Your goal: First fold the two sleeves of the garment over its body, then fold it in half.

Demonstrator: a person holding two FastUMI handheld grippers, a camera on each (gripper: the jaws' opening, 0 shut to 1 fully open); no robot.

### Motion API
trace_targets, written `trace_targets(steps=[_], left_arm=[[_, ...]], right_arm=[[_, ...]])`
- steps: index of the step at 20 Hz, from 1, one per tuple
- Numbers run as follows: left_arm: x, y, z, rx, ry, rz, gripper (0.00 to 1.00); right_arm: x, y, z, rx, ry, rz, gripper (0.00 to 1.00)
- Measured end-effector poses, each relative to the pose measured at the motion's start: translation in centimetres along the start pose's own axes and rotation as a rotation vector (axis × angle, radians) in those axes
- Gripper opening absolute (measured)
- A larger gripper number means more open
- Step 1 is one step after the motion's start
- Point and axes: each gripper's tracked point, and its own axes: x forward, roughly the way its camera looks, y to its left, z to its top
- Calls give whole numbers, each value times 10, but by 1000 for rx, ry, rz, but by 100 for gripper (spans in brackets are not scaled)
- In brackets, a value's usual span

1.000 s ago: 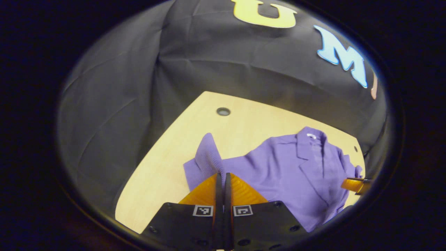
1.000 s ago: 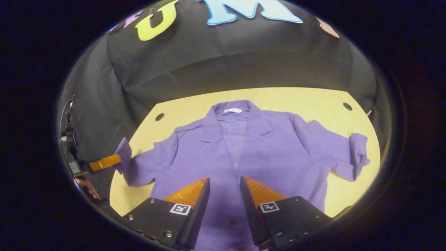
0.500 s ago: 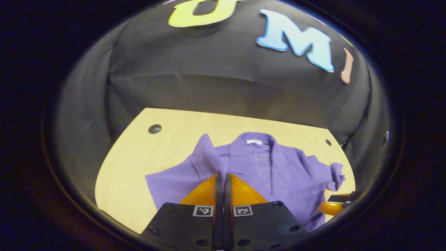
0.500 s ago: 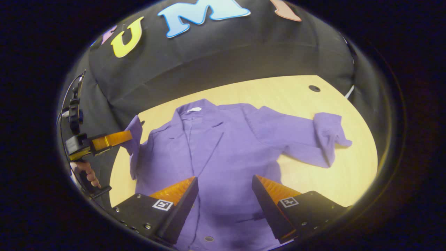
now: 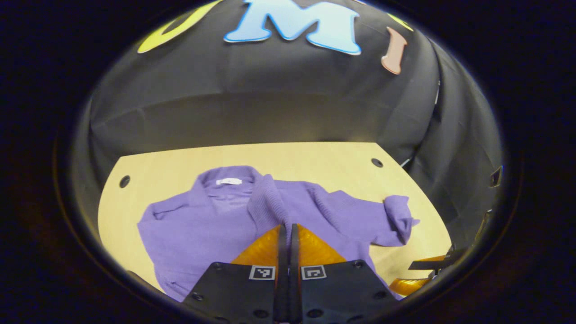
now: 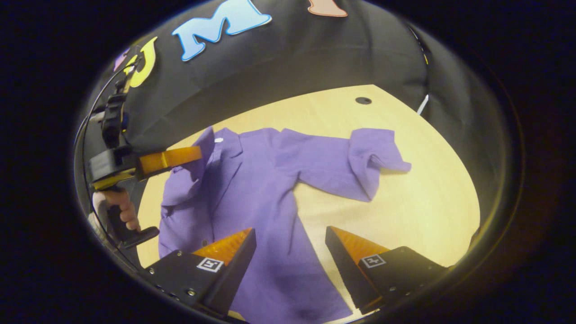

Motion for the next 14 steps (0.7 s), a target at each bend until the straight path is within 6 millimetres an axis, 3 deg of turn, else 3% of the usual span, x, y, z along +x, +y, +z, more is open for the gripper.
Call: trace_targets(steps=[4, 7, 11, 14], left_arm=[[27, -34, -15, 36, 49, -16, 7], [36, -32, -31, 38, 97, 29, 7], [34, -36, -26, -10, 87, 4, 10], [25, -28, -26, 9, 87, 15, 64]], right_arm=[[-8, -16, -17, -2, 30, -2, 95], [-13, -23, -24, 1, 41, 1, 95], [-13, -25, -30, -2, 52, 11, 94], [-13, -22, -35, -16, 67, 24, 94]])
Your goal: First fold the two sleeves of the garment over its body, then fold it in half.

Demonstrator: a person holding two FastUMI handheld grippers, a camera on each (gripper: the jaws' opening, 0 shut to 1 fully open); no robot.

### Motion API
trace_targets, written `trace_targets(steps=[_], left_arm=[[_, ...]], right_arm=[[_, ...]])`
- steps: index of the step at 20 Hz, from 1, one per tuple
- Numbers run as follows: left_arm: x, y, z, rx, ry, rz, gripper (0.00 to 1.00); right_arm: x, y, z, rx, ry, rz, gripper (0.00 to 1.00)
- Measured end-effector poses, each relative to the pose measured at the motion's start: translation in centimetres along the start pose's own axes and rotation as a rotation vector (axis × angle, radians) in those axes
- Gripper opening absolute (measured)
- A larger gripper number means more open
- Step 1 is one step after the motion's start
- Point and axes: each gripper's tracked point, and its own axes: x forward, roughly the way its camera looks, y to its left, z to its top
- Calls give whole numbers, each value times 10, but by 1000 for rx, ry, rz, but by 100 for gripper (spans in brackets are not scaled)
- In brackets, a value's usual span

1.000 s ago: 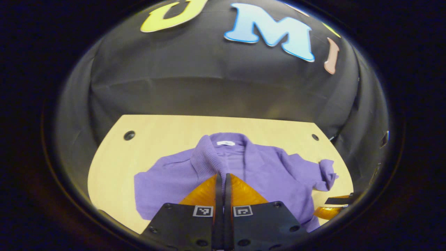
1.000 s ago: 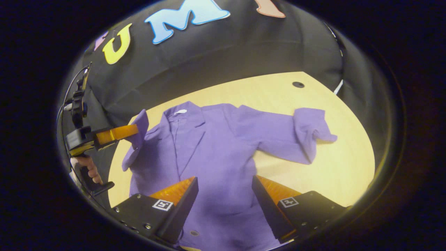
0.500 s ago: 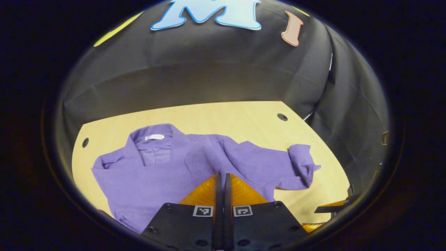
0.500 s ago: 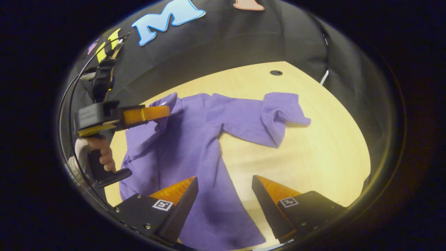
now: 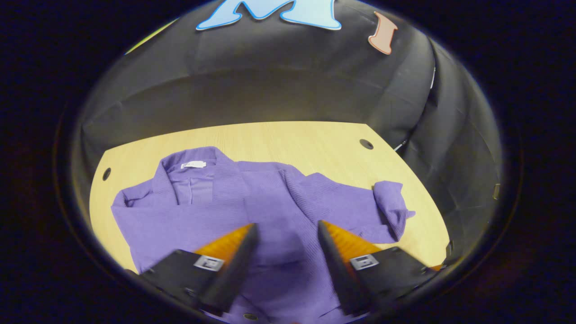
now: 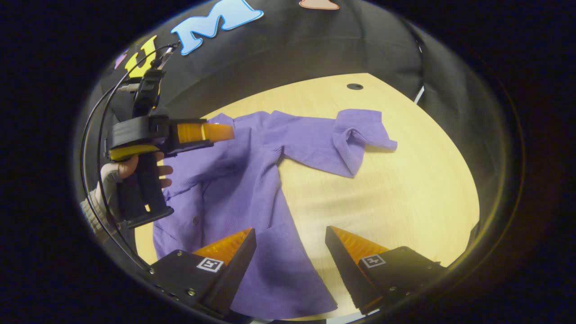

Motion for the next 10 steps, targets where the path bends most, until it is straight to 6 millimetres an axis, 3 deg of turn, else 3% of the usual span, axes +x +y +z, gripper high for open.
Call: trace_targets(steps=[2, 6, 7, 8, 9, 10], left_arm=[[-12, 3, 4, 1, -18, 8, 100], [-44, 27, -14, -20, -7, 28, 99], [-54, 40, -24, -10, -4, 53, 95], [-64, 51, -36, -6, 1, 74, 100], [-75, 59, -50, -14, 14, 85, 95], [-85, 67, -67, -29, 30, 96, 99]], right_arm=[[-1, 5, -6, -12, 14, 7, 95], [-1, 17, -26, -35, 64, 17, 95], [-1, 19, -31, -48, 81, 15, 95], [-2, 21, -38, -59, 95, 17, 95], [-2, 23, -43, -69, 107, 19, 95], [0, 24, -50, -78, 122, 19, 95]])
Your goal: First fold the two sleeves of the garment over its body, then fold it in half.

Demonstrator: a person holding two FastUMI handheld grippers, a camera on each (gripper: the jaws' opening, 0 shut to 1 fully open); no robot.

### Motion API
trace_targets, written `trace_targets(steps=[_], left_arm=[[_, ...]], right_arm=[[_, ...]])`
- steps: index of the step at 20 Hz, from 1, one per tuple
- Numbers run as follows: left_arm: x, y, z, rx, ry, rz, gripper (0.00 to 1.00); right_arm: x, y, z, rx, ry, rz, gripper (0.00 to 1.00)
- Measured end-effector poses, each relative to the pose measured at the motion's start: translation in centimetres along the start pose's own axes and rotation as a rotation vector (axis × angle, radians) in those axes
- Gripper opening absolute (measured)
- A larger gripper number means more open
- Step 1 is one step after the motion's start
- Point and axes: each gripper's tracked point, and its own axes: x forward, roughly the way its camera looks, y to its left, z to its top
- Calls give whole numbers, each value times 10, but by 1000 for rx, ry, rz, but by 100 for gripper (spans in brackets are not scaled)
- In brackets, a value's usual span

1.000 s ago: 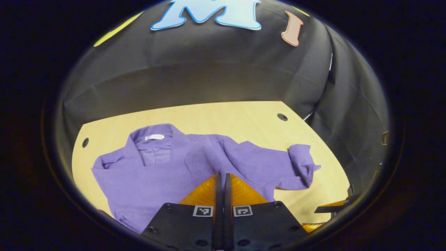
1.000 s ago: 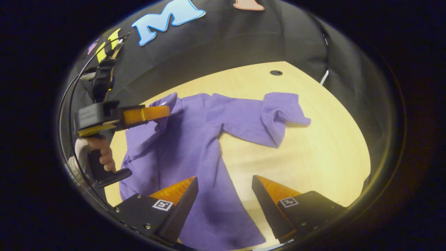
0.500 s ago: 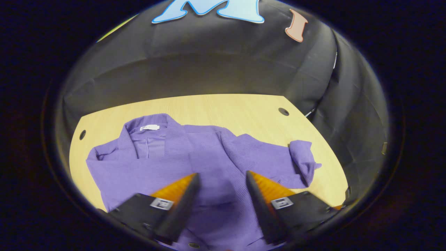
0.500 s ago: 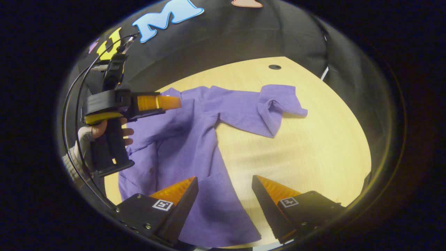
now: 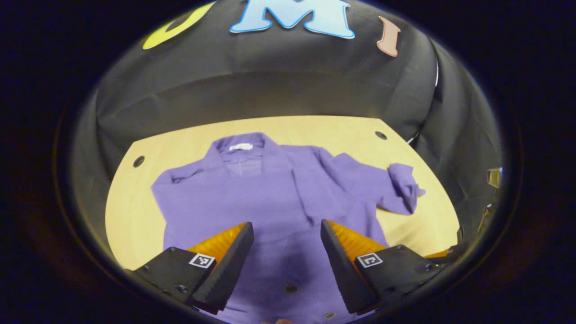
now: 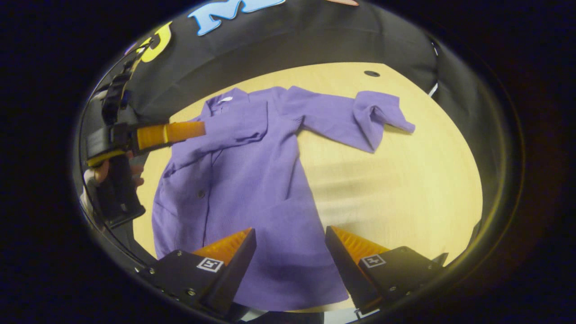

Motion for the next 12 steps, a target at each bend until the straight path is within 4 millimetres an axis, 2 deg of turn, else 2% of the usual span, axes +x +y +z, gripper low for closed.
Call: trace_targets(steps=[5, 6, 9, 10, 12], left_arm=[[-42, 47, -87, -74, 103, 61, 99], [-51, 53, -105, -87, 128, 73, 95], [-78, 69, -156, -120, 208, 113, 95], [-86, 73, -172, -126, 235, 125, 99], [-102, 82, -203, -126, 291, 152, 95]], right_arm=[[-2, 7, -26, -33, 69, -8, 95], [-1, 7, -30, -33, 81, -13, 94], [0, 8, -43, -41, 120, -32, 95], [1, 8, -47, -51, 134, -41, 95], [1, 8, -57, -70, 162, -55, 95]])
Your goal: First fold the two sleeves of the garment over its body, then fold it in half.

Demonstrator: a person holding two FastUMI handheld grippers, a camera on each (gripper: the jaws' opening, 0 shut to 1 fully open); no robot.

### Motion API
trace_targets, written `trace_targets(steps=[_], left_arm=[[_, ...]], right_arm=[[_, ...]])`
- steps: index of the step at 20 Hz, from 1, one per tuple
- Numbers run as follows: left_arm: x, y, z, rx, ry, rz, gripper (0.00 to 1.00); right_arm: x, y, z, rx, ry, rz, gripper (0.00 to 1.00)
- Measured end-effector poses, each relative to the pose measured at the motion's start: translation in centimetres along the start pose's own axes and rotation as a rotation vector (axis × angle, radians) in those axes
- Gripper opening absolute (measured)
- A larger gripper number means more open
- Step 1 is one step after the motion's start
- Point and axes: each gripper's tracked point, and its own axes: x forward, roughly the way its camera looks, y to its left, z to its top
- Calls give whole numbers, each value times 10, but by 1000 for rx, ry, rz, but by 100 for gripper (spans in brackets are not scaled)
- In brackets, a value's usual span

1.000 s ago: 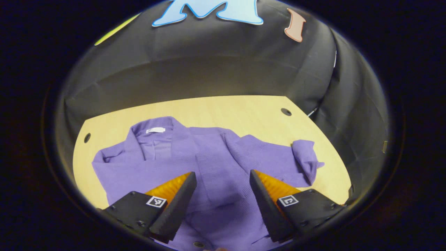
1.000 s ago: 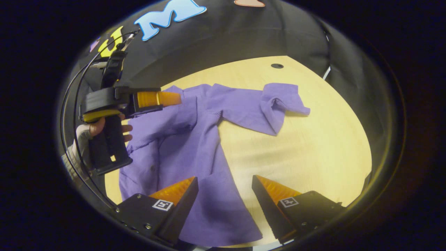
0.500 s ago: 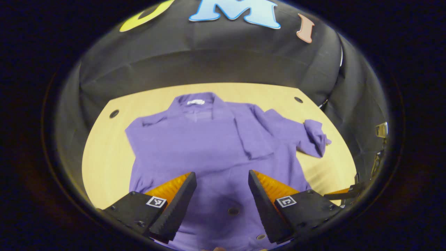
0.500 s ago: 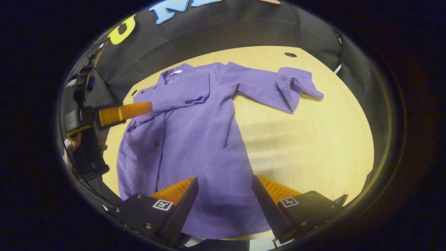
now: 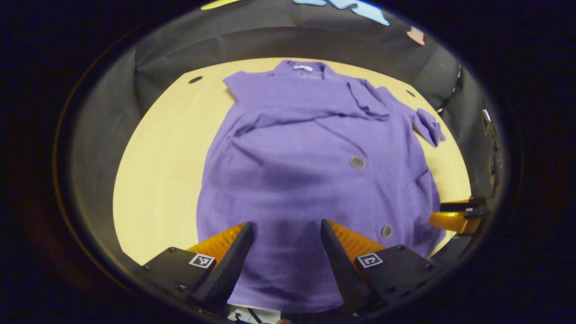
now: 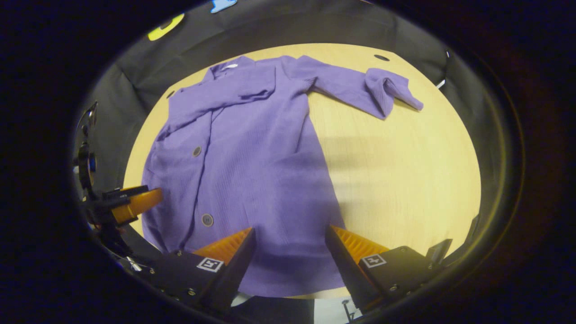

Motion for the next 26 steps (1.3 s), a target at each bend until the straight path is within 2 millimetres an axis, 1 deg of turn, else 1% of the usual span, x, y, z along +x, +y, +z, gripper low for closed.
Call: trace_targets(steps=[2, 3, 4, 5, 6, 7, 8, 9, 10, 11, 12, 13, 14, 17, 18, 19, 20, 21, 22, 25, 26], left_arm=[[-1, 11, -22, -7, 36, 28, 95], [-4, 18, -30, -18, 52, 39, 99], [-5, 24, -36, -29, 63, 46, 95], [-3, 28, -41, -36, 77, 53, 98], [1, 34, -45, -41, 95, 68, 95], [3, 36, -46, -48, 109, 73, 95], [5, 36, -43, -49, 106, 77, 95], [5, 35, -44, -45, 118, 75, 100], [4, 33, -43, -42, 125, 75, 96], [5, 32, -43, -42, 138, 72, 98], [5, 32, -43, -48, 152, 73, 96], [5, 32, -43, -61, 164, 73, 97], [6, 33, -42, -66, 174, 72, 95], [5, 32, -42, -59, 184, 70, 95], [6, 33, -42, -62, 190, 70, 95], [6, 32, -41, -64, 195, 70, 94], [6, 33, -40, -61, 199, 73, 94], [7, 31, -41, -57, 211, 68, 89], [9, 30, -37, -49, 203, 65, 87], [14, 34, -25, -78, 173, 77, 49], [14, 32, -23, -81, 161, 78, 37]], right_arm=[[1, 2, -8, -17, 22, -7, 95], [2, 2, -12, -26, 35, -14, 96], [4, 2, -16, -36, 50, -25, 97], [5, 2, -19, -46, 62, -35, 98], [7, 1, -24, -59, 80, -55, 98], [8, -1, -24, -72, 83, -77, 99], [10, -1, -25, -85, 88, -94, 98], [11, -2, -25, -96, 97, -111, 98], [12, -3, -26, -108, 106, -132, 98], [12, -3, -26, -121, 115, -148, 98], [13, -2, -27, -121, 125, -156, 98], [13, -1, -26, -115, 134, -164, 98], [13, -2, -26, -108, 143, -167, 99], [14, -2, -23, -95, 153, -169, 100], [15, -1, -23, -94, 163, -172, 98], [14, -1, -25, -93, 173, -175, 98], [16, 0, -23, -87, 187, -180, 90], [16, 2, -23, -84, 197, -175, 93], [17, 4, -17, -77, 182, -174, 78], [19, 10, -14, -44, 179, -167, 33], [22, 12, -14, -33, 176, -169, 18]])
